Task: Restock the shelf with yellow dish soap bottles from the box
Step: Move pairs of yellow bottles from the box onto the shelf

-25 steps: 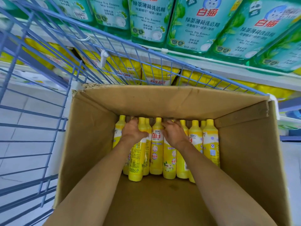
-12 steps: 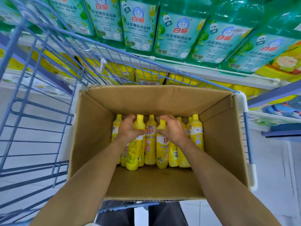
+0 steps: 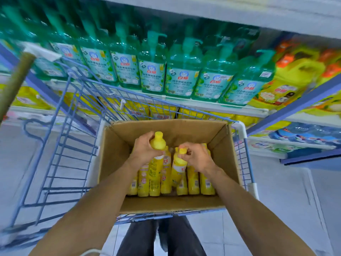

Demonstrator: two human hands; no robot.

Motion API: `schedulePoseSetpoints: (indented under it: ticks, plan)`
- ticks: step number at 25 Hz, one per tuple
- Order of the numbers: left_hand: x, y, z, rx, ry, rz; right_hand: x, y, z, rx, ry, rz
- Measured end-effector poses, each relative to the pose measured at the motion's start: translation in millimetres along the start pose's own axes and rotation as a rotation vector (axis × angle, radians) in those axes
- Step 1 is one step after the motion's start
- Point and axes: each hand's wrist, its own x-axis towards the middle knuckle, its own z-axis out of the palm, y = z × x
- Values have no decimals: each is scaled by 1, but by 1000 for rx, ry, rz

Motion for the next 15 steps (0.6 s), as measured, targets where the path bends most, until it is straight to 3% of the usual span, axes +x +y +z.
schedulePoseSetpoints:
  ticks: [6,15]
  plan:
    - [-14,137,-74,-114,-79,232,-13,-134,-148,-43,239,-242]
    - [-40,351,-177,-115,-35,693,-70,-289,-345,-10,568,-389]
